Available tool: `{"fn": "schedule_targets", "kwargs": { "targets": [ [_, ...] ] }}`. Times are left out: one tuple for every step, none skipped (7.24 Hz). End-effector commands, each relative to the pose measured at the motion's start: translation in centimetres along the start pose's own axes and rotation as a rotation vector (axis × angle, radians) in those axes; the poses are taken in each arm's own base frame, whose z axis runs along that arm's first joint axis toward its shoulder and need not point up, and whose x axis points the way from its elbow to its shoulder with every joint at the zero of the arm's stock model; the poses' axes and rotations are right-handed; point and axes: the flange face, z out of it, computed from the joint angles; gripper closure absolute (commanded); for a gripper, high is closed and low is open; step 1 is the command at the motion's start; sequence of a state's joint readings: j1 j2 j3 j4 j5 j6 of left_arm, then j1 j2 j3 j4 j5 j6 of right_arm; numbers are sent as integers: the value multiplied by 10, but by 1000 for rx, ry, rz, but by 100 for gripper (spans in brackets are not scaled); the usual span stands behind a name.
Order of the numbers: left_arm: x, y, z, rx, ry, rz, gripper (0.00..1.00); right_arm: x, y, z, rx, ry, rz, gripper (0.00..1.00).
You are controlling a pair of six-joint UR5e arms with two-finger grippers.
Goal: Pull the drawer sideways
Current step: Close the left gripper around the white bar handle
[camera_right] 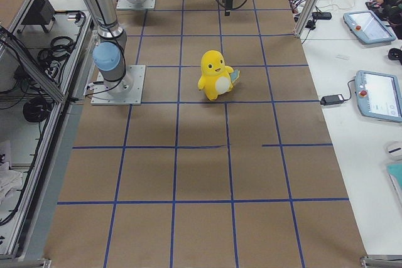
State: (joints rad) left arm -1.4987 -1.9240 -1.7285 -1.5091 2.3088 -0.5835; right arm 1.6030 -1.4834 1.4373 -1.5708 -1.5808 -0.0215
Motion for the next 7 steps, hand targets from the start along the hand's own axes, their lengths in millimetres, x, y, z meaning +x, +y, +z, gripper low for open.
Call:
{"fn": "schedule_targets", "kwargs": {
  "targets": [
    [-1, 0, -2, 2, 3, -2, 83, 0, 0, 0, 0, -1, 0, 0],
    [-1, 0, -2, 1, 3, -1, 93, 0, 0, 0, 0, -1, 0, 0],
    [-1, 0, -2, 1, 3, -1, 100, 0, 0, 0, 0, -1, 0, 0],
    [-1, 0, -2, 1, 5, -2, 100, 0, 0, 0, 0, -1, 0, 0],
    [-1, -1, -2, 1, 5, -2, 100, 0, 0, 0, 0, -1, 0, 0],
    [3, -1, -1, 0, 3, 1, 100, 0, 0, 0, 0, -1, -2, 0],
    [3, 0, -2, 4, 3, 2, 100, 0, 0, 0, 0, -1, 0, 0]
  ]
}}
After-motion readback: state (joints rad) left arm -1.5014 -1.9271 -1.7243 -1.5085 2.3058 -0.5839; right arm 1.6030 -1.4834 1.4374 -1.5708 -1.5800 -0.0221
